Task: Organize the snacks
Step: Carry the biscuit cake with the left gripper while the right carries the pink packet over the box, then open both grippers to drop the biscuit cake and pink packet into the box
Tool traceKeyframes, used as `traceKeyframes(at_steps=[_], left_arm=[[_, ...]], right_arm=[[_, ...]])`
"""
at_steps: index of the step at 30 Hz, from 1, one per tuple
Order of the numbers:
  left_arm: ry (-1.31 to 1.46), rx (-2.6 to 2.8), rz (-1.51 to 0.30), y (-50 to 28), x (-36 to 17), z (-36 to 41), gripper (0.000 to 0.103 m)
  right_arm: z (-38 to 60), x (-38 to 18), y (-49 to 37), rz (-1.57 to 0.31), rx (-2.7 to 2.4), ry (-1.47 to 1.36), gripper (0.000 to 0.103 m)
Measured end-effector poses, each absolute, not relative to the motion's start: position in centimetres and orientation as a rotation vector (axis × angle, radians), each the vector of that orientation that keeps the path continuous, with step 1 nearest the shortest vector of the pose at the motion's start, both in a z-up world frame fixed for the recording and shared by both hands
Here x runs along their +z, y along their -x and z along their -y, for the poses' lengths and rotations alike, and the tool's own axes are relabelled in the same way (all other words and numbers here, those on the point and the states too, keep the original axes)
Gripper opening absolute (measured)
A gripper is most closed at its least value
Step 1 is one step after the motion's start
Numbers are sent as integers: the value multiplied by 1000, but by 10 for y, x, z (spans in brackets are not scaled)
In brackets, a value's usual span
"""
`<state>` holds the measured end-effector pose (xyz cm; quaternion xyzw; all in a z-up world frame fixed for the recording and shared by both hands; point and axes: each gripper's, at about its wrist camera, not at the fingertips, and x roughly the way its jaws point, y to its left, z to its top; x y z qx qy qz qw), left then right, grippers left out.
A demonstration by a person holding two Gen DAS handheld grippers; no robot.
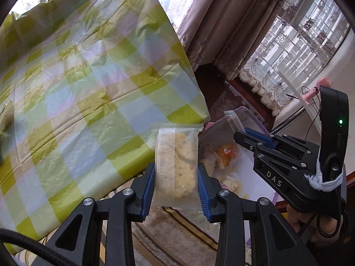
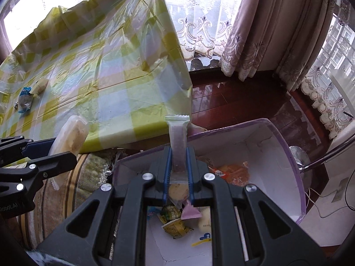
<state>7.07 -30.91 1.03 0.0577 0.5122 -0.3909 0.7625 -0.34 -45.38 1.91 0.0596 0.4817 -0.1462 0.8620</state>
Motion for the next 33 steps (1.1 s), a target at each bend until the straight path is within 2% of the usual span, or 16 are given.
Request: traceKeyframes(at_steps=[9,11,15,23,25,27,33], left_arm=[[-150,-1013,-1155,-51,7,338,37],[-154,-1050,-1168,-47,7,343,42],[-156,-1049,-1170,-46,6,344,45],[-114,-1019,-1177,-54,6,335,46],[-114,-1008,-1172,-55,6,333,46],[-111,-998,-1167,-57,7,330,46],[-106,-941,-1145,-65,9,318,46]], right_arm=[[470,17,11,-1022,-354,-134,17],[472,17,12,-1025,-369,-137,19],[473,16,11,-1025,-371,-145,19],[468,17,8,-1021,-359,-149,35],[467,18,8,-1015,-357,-148,42],[464,18,6,-1015,-355,-146,46],[453,21,-2,-1009,-330,-135,47]])
